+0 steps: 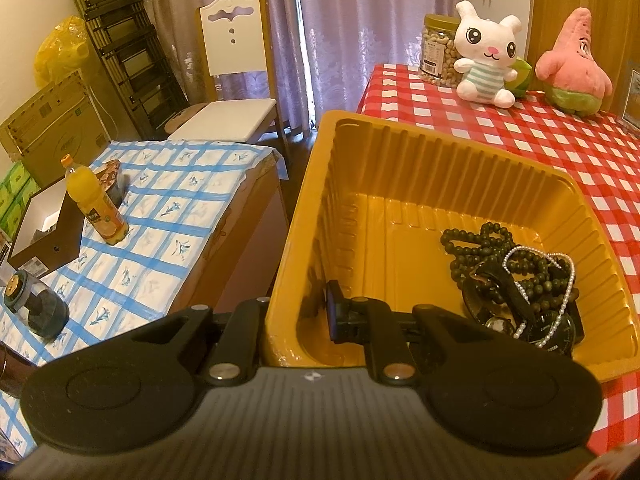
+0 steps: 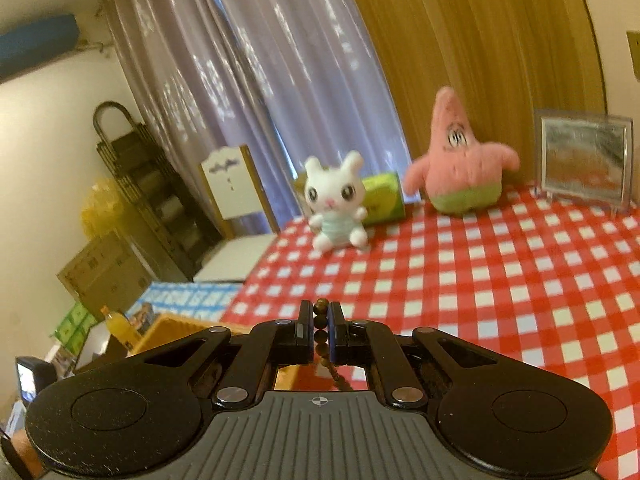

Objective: Organize jewelry
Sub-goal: 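Lift the wooden bead necklace high with the right tool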

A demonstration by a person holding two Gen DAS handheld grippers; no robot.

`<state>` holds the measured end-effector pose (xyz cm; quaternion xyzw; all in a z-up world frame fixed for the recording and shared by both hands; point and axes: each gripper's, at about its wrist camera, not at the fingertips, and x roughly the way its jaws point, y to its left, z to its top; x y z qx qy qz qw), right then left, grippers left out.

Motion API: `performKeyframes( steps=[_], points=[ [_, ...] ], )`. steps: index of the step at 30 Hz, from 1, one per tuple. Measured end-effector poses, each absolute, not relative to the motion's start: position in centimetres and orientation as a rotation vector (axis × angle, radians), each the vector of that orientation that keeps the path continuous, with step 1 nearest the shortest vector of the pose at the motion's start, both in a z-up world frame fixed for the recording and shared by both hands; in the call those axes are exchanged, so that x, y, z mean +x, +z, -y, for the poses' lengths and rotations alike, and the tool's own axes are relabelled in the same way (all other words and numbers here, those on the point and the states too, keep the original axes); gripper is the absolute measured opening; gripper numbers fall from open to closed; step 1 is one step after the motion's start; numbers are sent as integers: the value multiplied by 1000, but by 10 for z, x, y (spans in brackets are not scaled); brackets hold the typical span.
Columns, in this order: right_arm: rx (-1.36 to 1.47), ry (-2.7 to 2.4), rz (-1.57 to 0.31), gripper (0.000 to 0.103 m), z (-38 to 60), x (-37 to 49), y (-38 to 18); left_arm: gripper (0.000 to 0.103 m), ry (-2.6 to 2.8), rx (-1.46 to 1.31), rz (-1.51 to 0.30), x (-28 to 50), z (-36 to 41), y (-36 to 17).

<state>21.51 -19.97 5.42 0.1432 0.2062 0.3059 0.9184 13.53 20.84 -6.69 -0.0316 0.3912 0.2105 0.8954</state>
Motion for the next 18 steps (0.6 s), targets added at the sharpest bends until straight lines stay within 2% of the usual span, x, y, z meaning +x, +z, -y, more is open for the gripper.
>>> performKeyframes(
  steps=[10,18],
  points=[
    [299,755,-310,6,182,195,102,14,433,-63,-810,139,-208,-67],
    [294,901,-284,6,142,193,120,14,430,-67,-811,137,-206,-68]
  ],
)
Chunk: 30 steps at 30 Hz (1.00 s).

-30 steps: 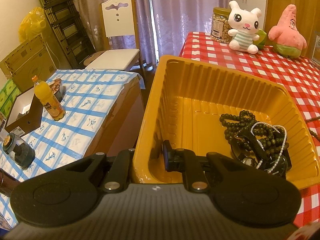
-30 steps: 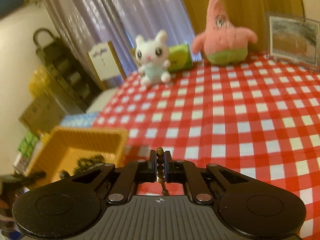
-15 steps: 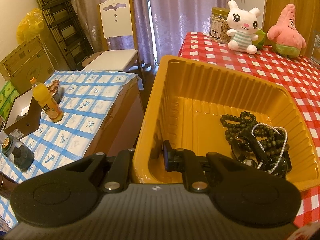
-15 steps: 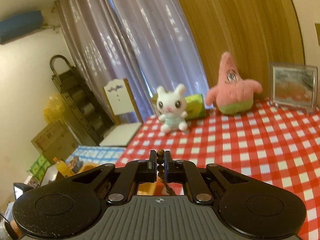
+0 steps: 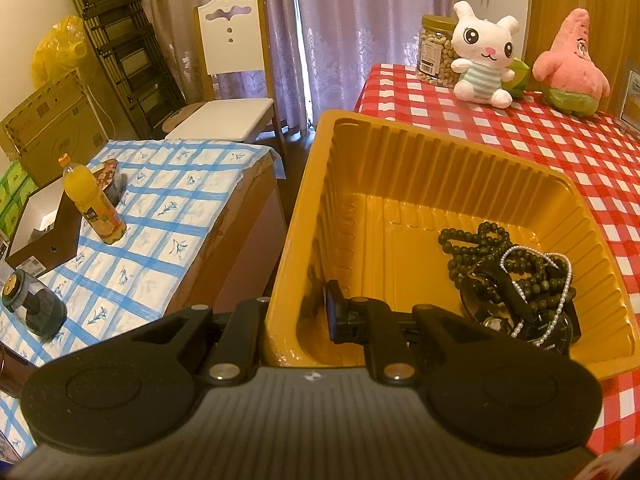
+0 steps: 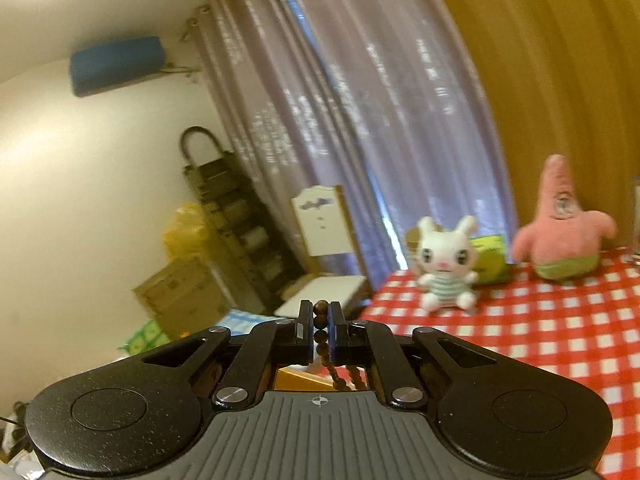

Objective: Organize jewelry
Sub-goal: 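Lift the wooden bead necklace high with the right tool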

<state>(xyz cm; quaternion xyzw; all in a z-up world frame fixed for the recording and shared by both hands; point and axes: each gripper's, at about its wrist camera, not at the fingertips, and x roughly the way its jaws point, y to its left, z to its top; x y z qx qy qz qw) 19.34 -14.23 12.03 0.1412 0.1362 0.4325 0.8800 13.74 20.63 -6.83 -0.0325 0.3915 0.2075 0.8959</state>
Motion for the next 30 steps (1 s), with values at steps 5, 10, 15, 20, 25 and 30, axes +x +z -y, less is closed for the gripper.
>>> performKeyframes(
  steps=[5,10,15,20,25,30],
  points=[
    [270,973,-281,6,113,193,124,14,427,-69,-808,136,-205,-69],
    [252,1016,-304,6,85,198,118,14,427,-72,-808,136,-204,-69],
    [244,1026,-341,6,68,203,108,14,424,-76,-807,135,-201,-69],
    [232,1025,-366,6,57,209,100,13,424,-77,-807,135,-202,-69],
    [225,1020,-390,6,49,212,92,13,424,-77,-807,135,-201,-69],
    [214,1019,-418,6,41,216,84,13,422,-79,-807,135,-200,-69]
  ],
)
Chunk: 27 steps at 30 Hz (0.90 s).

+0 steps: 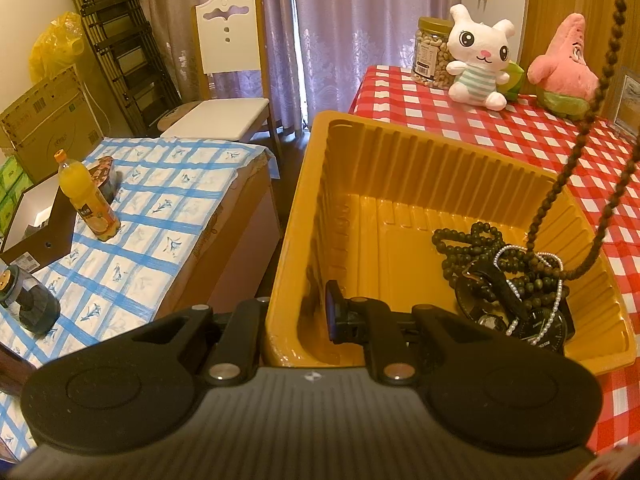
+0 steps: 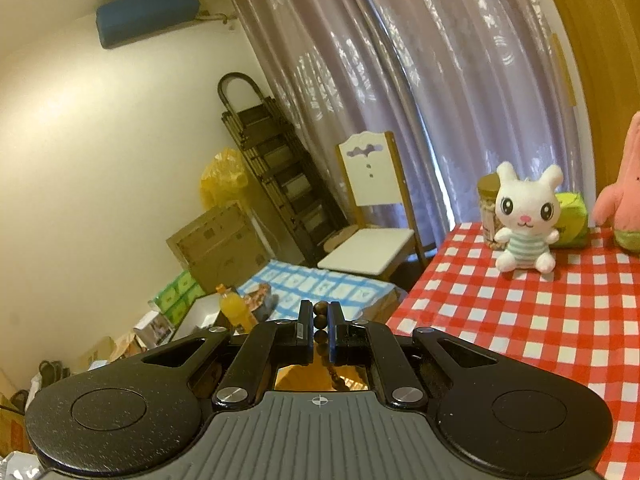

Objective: Organize jewelry
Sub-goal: 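Lift the wooden bead necklace high with the right tool, then lower the wooden bead necklace into the orange tray and open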

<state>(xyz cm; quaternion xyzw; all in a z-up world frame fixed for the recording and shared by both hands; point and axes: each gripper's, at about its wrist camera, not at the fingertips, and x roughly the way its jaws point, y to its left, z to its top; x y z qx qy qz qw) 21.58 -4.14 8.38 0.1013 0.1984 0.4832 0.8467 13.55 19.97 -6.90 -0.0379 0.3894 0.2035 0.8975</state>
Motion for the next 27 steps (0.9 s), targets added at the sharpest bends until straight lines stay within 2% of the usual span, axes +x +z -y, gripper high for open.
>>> performKeyframes(
  steps=[27],
  points=[
    [39,856,-713,6,11,247,-15,13,404,-95,-813,137,-204,-71]
  ],
)
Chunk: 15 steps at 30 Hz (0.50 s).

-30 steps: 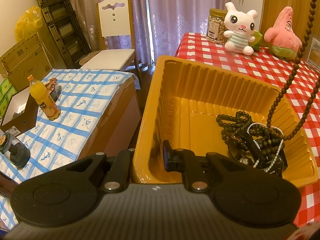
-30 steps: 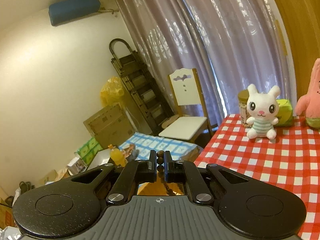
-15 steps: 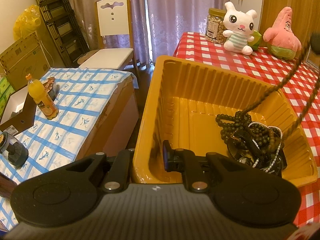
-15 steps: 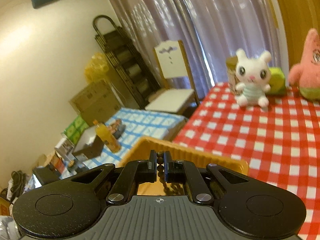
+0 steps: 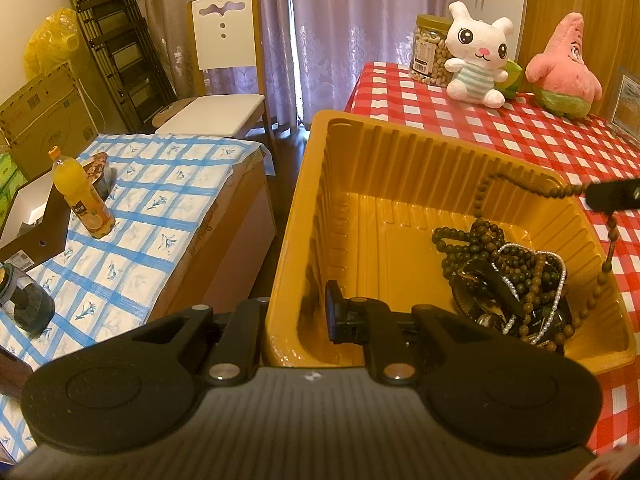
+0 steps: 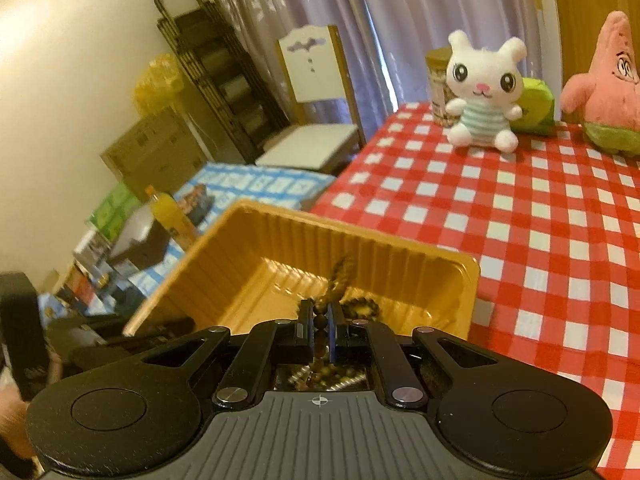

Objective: Organize jewelry
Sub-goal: 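Lower the wooden bead necklace into the orange tray and open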

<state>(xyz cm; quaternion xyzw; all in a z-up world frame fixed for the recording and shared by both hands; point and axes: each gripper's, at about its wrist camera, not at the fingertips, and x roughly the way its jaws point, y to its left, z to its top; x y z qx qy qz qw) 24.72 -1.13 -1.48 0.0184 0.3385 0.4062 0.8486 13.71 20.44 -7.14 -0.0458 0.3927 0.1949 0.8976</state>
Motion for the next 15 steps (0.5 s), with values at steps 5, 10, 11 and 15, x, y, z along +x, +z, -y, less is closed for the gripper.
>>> performKeyframes(
  steps=[5,10,11,15],
  points=[
    [6,847,-742,6,5,248,-27,13,403,-95,-814,137,-205,-72],
    [-6,875,-743,7,-4,245,-31,13,403,-94,-814,137,-205,-72],
    [-7,885,-739,7,-6,245,-31,13,403,-94,-815,138,-205,-72],
    [-28,895,-743,7,-16,242,-33,13,403,-96,-814,137,-205,-72]
  ],
)
